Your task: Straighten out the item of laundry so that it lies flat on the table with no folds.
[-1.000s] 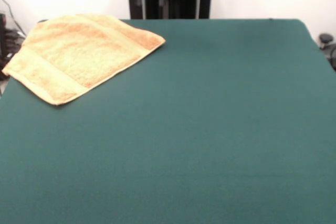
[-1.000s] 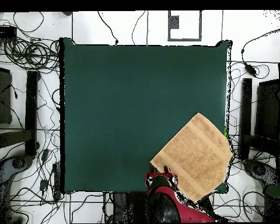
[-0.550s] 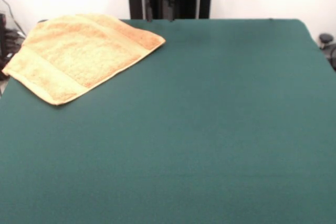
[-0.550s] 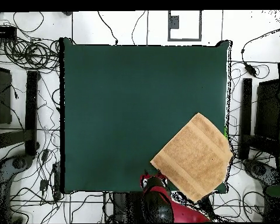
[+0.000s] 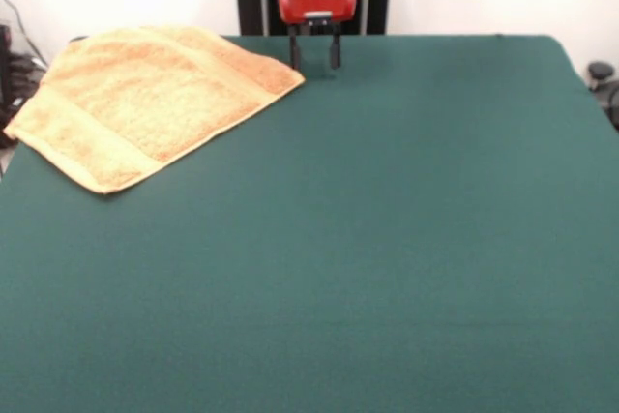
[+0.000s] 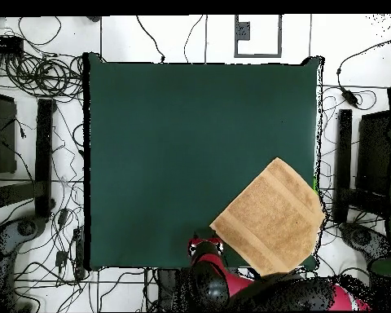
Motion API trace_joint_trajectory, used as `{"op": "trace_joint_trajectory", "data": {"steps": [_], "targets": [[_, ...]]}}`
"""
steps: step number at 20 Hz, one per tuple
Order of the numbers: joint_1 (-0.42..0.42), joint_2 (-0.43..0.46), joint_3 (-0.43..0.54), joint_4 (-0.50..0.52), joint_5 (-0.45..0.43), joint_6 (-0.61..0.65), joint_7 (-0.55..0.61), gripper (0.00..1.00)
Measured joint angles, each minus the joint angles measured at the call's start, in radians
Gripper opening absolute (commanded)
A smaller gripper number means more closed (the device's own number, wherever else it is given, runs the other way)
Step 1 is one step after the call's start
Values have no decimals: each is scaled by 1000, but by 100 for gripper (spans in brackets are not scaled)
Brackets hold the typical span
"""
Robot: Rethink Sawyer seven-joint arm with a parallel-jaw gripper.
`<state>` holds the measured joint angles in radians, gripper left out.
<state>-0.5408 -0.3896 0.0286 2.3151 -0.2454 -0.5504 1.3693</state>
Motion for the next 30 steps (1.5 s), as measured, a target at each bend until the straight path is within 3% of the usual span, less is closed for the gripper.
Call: {"op": "trace_joint_trajectory", "data": {"steps": [19, 30], "targets": [[-66, -8, -2, -57, -25, -6, 0, 100], [-3, -31, -47, -89, -25, -6, 0, 100]]}}
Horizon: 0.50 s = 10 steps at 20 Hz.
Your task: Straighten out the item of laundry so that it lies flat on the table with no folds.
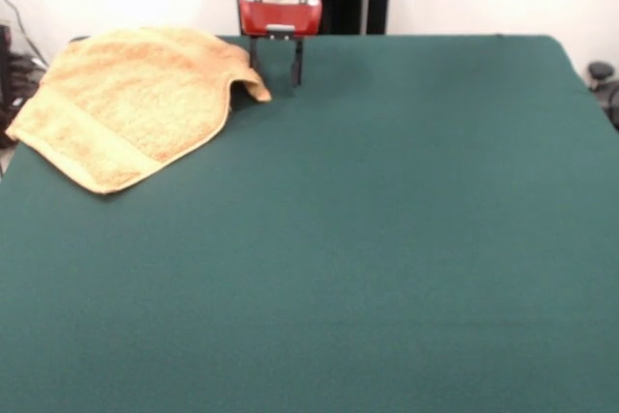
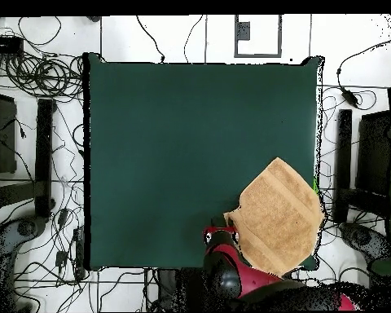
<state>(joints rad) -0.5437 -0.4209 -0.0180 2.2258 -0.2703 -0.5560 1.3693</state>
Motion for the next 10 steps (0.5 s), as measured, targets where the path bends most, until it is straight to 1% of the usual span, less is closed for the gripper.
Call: {"op": "trace_joint_trajectory", "data": {"steps": [5, 10], "targets": [[20, -17, -10, -14, 0, 1, 0, 100], [20, -27, -14, -19, 0, 9, 0, 100]]}}
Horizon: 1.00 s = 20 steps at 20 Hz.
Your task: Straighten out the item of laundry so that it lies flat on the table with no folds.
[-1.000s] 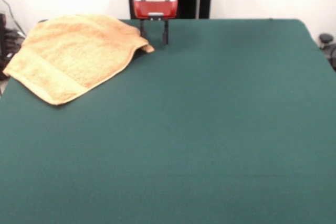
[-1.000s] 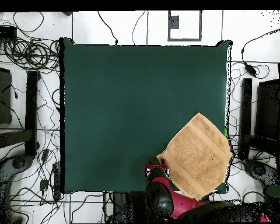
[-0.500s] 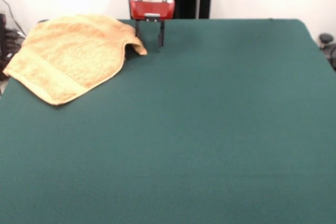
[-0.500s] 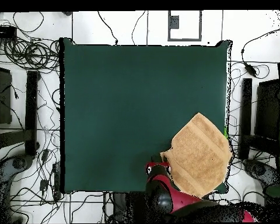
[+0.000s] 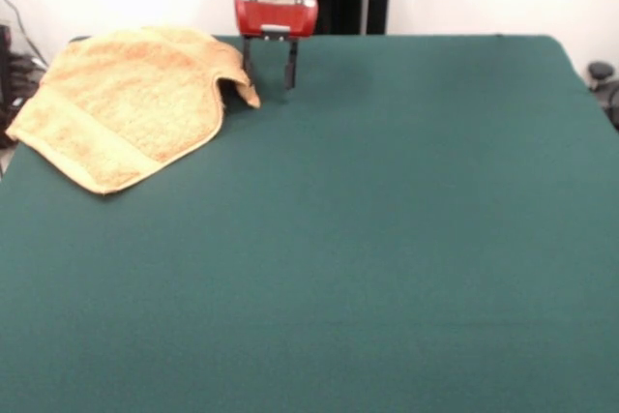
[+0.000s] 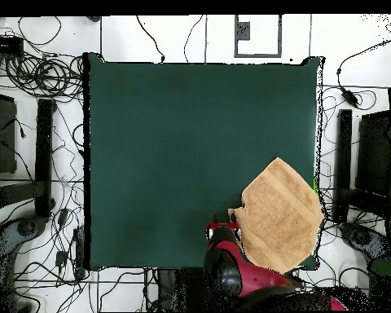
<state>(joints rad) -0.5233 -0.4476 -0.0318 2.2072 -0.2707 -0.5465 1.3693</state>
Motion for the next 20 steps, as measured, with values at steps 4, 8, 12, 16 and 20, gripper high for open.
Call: {"op": "trace_joint_trajectory", "data": {"steps": [4, 8, 12, 16, 20], "targets": [[0, -14, -2, 0, -1, 13, 0, 100], [0, -30, -3, 0, -16, 27, 0, 0], [0, -36, -3, 0, -17, 32, 0, 0], [0, -36, -3, 0, -17, 32, 0, 0], [0, -36, -3, -1, -18, 32, 0, 0]]}}
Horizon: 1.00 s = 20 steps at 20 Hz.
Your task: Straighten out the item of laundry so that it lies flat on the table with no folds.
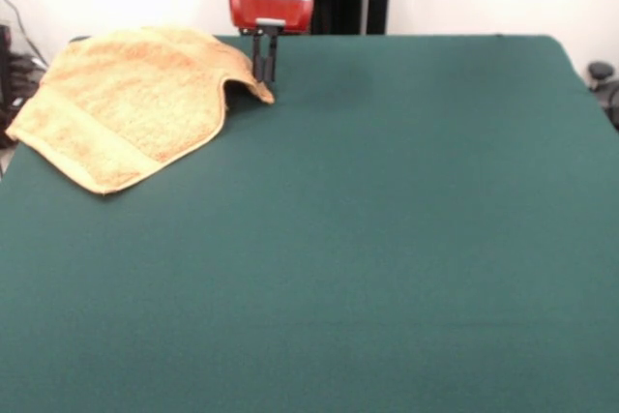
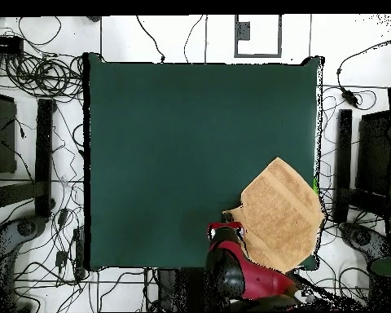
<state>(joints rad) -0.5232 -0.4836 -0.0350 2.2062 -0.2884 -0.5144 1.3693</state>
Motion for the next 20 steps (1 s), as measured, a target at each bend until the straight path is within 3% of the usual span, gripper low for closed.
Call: {"op": "trace_joint_trajectory", "data": {"steps": [10, 20], "targets": [[-10, -50, 2, 2, 0, 75, 0, 0], [-132, -414, 103, 32, -2, 488, 0, 0]]}}
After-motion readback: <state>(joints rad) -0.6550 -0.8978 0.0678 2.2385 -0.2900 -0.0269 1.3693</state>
